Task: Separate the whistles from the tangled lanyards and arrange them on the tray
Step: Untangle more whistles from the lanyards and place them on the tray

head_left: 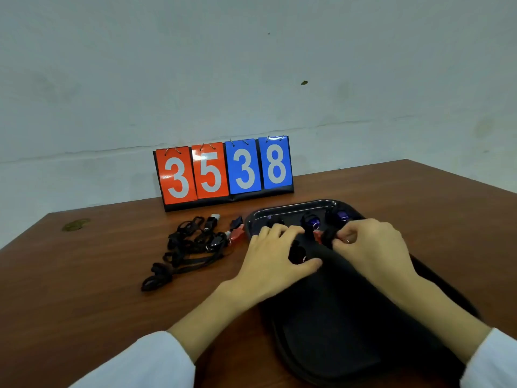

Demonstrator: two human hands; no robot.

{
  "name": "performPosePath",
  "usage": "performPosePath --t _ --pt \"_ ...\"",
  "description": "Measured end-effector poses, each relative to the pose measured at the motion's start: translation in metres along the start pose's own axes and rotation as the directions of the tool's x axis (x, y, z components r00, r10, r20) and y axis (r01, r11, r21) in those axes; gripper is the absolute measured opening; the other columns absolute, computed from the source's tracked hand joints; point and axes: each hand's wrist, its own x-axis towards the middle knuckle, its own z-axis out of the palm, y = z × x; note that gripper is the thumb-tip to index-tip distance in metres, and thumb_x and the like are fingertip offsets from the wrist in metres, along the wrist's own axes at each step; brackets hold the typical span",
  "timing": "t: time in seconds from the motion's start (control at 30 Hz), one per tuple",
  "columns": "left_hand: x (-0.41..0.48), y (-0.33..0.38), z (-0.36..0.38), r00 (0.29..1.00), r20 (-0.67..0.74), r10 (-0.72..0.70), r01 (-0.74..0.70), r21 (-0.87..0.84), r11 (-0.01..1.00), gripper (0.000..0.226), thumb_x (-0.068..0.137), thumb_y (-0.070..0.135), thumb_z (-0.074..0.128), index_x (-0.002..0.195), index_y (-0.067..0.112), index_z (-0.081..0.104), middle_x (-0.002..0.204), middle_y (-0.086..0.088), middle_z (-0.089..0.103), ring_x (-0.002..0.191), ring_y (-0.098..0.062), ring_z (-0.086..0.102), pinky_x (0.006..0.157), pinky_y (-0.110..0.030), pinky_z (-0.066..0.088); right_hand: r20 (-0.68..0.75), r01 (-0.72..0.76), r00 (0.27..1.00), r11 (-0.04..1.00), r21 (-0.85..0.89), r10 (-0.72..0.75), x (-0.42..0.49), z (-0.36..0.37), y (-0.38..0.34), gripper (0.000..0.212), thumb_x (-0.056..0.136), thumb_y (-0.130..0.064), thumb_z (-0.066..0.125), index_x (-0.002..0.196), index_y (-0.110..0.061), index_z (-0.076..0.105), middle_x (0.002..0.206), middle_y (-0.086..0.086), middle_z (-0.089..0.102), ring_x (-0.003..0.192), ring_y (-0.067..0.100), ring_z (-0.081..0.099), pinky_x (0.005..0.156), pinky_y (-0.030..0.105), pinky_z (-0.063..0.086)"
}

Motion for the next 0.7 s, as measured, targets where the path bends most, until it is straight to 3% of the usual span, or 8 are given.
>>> performPosePath --t 0.27,0.37,0.47,0.57,0.7 --pt "-0.006 -0.002 0.004 1.0 0.024 0.007 -0.006 -0.005 1.0 0.034 0.081 0.042 0.058 0.111 0.027 0.051 0.113 0.009 0.051 0.107 -0.014 0.044 0.087 -0.027 0.032 0.123 0.009 0.992 0.98 -0.197 0.015 -0.007 -0.002 -0.004 0.021 0.081 -0.04 0.058 0.082 -0.02 0.064 0.073 -0.005 0.066 0.069 0.014 0.061 0.063 0.028 0.051" --pt "-0.009 -0.002 0.005 1.0 0.027 0.0 0.001 -0.03 1.0 0.045 0.08 0.045 0.059 0.12 0.03 0.045 0.118 0.01 0.049 0.11 -0.012 0.042 0.09 -0.027 0.031 0.166 -0.008 0.985 0.973 -0.229 0.047 -0.009 -0.008 -0.01 0.034 0.082 -0.051 0.053 0.082 -0.019 0.064 0.073 -0.003 0.066 0.066 0.014 0.061 0.06 0.027 0.048" --pt "-0.008 -0.002 0.005 0.999 0.048 -0.015 0.016 -0.033 0.999 0.063 0.078 0.054 0.058 0.133 0.033 0.035 0.128 0.01 0.045 0.118 -0.013 0.039 0.098 -0.03 0.03 0.088 -0.028 0.995 0.959 -0.283 0.055 -0.007 -0.019 -0.011 0.046 0.084 -0.057 0.048 0.08 -0.015 0.067 0.07 0.001 0.065 0.062 0.018 0.057 0.056 0.027 0.043" --pt "-0.009 0.0 0.003 0.999 0.009 -0.054 0.054 -0.132 0.99 0.057 0.085 0.056 0.05 0.134 0.031 0.037 0.128 0.011 0.045 0.118 -0.01 0.039 0.1 -0.029 0.031 0.024 -0.029 0.999 0.982 -0.185 0.034 0.014 -0.033 -0.007 0.044 0.087 -0.054 0.047 0.079 -0.018 0.069 0.07 0.001 0.065 0.062 0.018 0.054 0.058 0.027 0.041" --pt "-0.013 -0.001 0.002 0.983 -0.107 -0.152 0.099 -0.393 0.914 0.034 0.092 0.037 0.049 0.125 0.029 0.046 0.117 0.016 0.046 0.11 -0.001 0.042 0.091 -0.019 0.036 0.217 0.111 0.971 0.993 -0.031 -0.102 0.059 -0.016 -0.017 0.028 0.086 -0.042 0.057 0.097 -0.019 0.068 0.096 -0.002 0.068 0.085 0.015 0.059 0.074 0.025 0.042"
